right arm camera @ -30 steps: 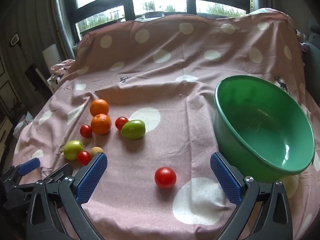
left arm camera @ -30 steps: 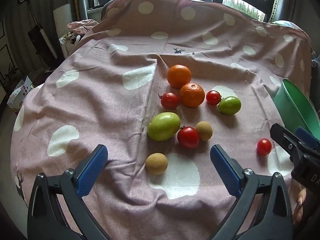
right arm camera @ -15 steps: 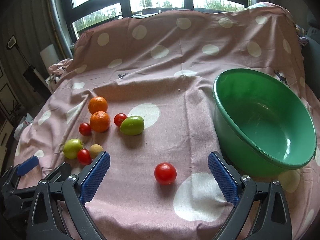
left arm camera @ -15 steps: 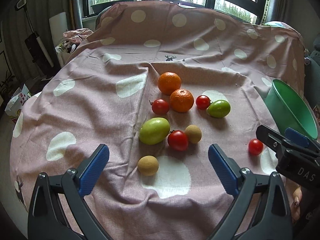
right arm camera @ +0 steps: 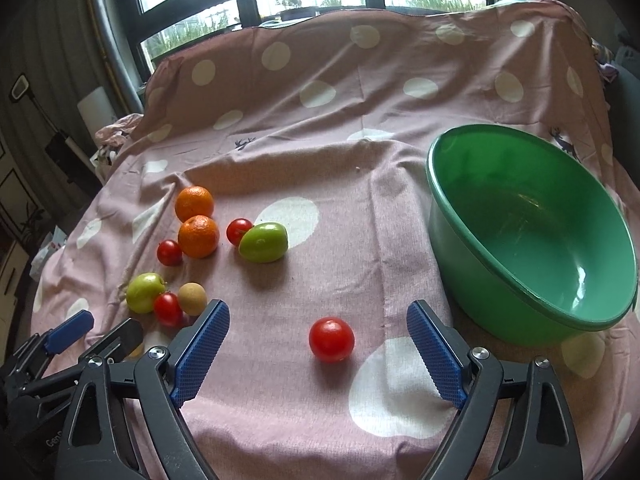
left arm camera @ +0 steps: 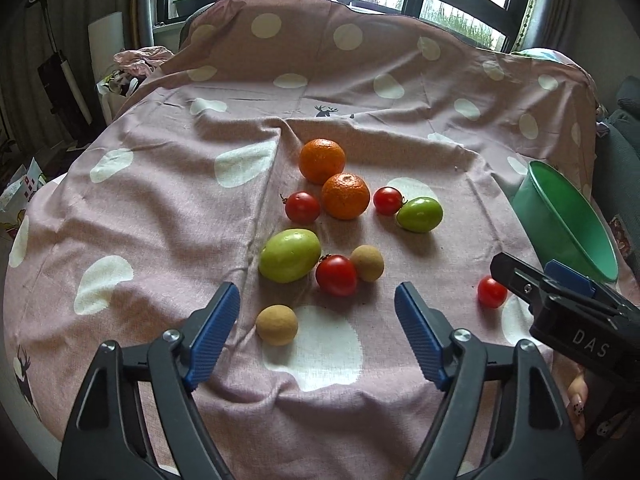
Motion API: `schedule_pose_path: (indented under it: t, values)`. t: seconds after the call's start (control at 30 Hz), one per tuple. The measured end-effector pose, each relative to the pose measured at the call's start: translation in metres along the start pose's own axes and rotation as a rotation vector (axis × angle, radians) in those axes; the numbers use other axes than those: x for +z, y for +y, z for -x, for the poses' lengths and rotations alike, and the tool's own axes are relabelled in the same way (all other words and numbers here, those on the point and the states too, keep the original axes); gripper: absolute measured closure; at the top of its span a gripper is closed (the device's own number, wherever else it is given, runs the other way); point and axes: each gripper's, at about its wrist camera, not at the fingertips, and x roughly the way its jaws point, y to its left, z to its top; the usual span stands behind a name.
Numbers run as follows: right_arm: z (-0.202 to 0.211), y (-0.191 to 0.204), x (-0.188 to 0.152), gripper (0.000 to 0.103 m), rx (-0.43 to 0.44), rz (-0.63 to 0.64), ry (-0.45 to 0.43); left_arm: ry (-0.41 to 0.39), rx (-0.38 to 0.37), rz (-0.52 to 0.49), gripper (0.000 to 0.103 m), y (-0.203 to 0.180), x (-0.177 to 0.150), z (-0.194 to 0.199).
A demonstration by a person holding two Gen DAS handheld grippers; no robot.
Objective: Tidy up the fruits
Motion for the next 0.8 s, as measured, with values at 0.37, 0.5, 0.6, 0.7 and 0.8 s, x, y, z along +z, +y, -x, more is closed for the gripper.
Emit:
schedule_pose_path:
  t: [0.37, 0.5, 0.6, 0.7, 0.8]
  values:
    - [-0.0026, -0.0030, -0.0005, 0.012, -0.008, -0.014, 0.021, 0.063, -0.038, 0.037, 0.023, 0.0033, -0.0009, -0.0064]
    - [-0.0033, -0.0028, -0.0009, 0.012, -0.010, -0.015, 0.023, 0.070, -0.044, 0.047, 0.022, 0.0048, -0.0012, -0.0067]
    - [-0.0034, -0.0029, -0.0008, 0.012, -0.011, -0.014, 0.023, 0.079, -0.048, 0.056, 0.022, 0.0061, -0.0011, -0.0075]
    - [-0.0036, -0.0030, -0.0010, 0.012, -0.010, -0.014, 0.024, 0.088, -0.052, 0.063, 0.022, 0.0069, -0.0012, -0.0083]
    - [-0.0037, -0.0027, -0.0012, 0.012, -0.013, -0.015, 0.023, 0.093, -0.057, 0.068, 0.022, 0.0073, -0.0011, -0.0083]
